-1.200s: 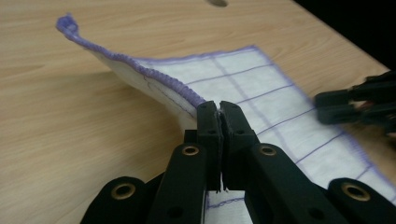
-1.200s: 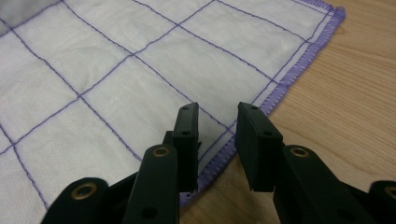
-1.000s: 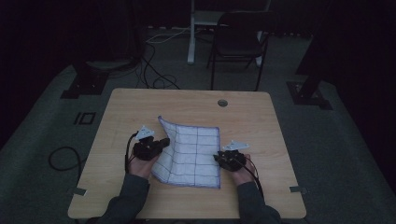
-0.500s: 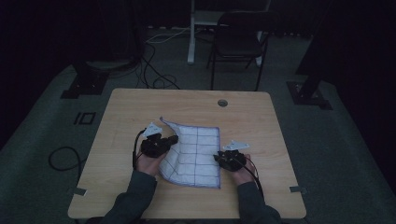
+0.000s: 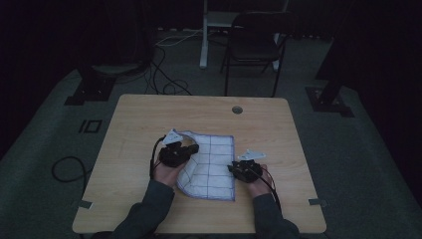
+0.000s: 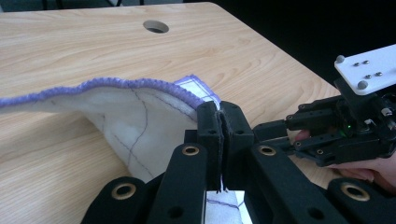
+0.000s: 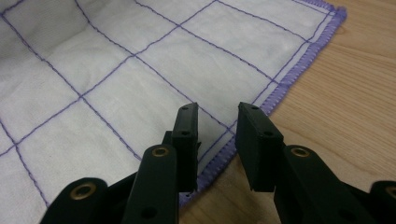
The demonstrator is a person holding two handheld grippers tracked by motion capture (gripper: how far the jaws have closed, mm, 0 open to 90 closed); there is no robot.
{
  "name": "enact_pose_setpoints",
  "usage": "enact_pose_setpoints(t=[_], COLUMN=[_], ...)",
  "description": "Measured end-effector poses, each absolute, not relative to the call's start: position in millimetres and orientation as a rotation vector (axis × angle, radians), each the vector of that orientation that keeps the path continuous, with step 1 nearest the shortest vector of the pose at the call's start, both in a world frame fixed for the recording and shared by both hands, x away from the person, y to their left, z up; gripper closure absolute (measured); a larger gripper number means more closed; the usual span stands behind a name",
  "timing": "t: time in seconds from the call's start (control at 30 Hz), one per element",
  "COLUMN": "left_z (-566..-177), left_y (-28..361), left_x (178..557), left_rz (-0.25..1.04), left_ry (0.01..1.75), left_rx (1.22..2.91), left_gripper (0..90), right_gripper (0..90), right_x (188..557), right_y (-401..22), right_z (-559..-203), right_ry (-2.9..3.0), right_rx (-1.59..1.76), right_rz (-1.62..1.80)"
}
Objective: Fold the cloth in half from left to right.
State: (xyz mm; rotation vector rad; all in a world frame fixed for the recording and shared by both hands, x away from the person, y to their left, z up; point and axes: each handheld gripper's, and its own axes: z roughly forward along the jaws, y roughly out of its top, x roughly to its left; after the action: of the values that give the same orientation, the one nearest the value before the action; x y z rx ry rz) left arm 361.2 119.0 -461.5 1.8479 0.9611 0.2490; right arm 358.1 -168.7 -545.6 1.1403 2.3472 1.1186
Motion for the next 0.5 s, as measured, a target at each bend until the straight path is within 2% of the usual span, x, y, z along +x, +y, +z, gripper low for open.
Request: enact_pose_setpoints(t=[0.5], left_z=[-476], left_y=[84], left_x=[367], left_rz=[0.197], left_ry=[0.920], left_rx=[1.922], left_gripper=[88.7], right_gripper=[69.8], right_x=[358], right_y=[-169], right_z=[-546], right_ry=[2.348], right_rx=[1.138], right_rz=[1.119])
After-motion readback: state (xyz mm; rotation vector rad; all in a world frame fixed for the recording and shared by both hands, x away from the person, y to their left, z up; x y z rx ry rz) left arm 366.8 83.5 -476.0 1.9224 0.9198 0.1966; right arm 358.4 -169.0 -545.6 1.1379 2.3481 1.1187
